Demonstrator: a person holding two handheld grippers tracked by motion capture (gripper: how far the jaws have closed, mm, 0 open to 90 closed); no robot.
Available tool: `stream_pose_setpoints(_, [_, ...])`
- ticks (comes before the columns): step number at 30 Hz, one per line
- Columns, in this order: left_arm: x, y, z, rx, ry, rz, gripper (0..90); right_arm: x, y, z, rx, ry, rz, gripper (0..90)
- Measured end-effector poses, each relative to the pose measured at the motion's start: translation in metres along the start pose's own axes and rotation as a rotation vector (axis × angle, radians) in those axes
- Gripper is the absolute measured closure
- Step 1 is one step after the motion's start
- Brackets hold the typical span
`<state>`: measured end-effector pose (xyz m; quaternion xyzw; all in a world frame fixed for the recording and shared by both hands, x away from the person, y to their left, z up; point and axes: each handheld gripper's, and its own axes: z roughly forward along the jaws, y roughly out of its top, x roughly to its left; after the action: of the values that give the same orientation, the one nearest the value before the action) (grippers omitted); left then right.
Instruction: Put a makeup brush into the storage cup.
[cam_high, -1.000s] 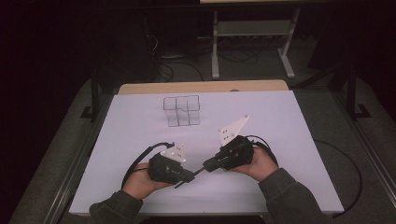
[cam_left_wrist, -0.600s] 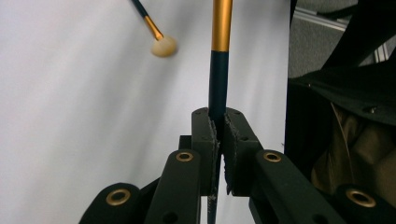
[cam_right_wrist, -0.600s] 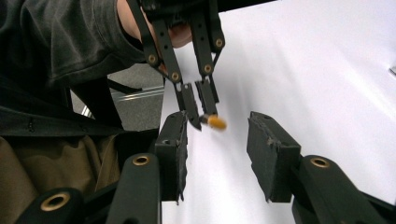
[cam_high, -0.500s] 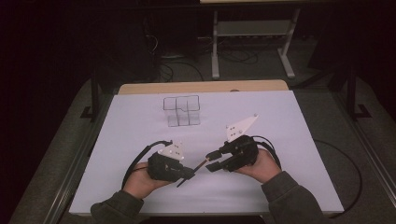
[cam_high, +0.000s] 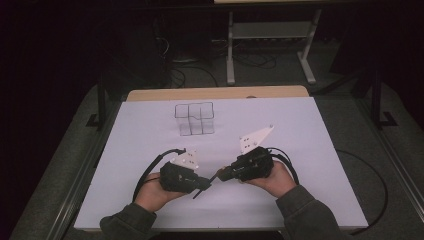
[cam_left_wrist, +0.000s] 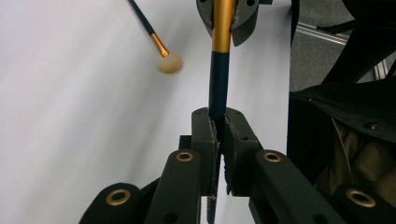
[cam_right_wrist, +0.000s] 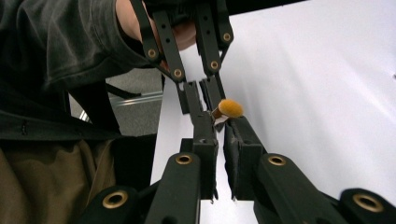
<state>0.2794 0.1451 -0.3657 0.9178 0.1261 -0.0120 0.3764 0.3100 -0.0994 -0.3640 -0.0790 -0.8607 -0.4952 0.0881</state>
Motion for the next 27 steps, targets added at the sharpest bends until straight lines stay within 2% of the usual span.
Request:
stream_pose_setpoints(14, [0.001,0.004,0.005,-0.021,0.001,-0.007,84.0,-0.001,0.006,0.003,-0.044,0.002,0.008,81.1])
stream_pose_setpoints(22, [0.002,0.005,0.006,-0.04,-0.014,-0.025,83.9,0.001,0.012,0.005,-0.041,0.005,0.01,81.4])
stream_pose_setpoints(27, [0.002,0.003,0.007,-0.057,-0.026,-0.051,83.5,0.001,0.016,0.008,-0.015,0.004,0.007,82.2])
